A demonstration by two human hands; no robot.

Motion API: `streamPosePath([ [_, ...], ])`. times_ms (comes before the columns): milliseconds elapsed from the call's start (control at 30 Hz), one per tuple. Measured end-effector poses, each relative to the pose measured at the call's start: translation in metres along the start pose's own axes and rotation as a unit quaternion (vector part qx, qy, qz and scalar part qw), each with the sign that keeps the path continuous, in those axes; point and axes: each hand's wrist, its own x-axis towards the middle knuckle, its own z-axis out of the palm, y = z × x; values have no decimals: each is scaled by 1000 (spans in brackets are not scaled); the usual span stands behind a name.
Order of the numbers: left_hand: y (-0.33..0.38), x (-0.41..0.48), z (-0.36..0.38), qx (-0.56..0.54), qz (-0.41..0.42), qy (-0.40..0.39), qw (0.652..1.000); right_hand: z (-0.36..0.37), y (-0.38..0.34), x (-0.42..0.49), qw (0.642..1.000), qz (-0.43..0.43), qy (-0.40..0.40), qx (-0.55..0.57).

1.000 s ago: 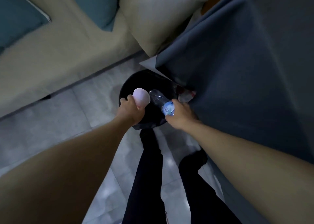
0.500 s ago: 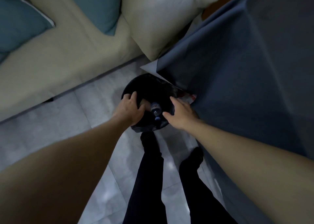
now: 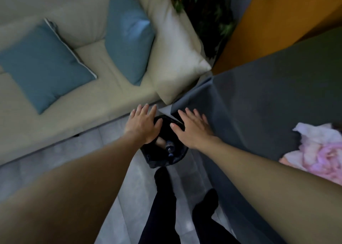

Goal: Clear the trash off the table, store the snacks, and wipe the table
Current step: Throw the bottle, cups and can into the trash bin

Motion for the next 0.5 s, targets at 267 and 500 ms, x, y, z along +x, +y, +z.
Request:
streamPosePath([
  [267, 23, -36, -106, 13, -10, 72, 997, -93, -25, -41, 997, -40, 60, 9],
  [500, 60, -54, -179, 31, 30, 108, 993, -163, -21, -80, 991, -29, 131, 0],
])
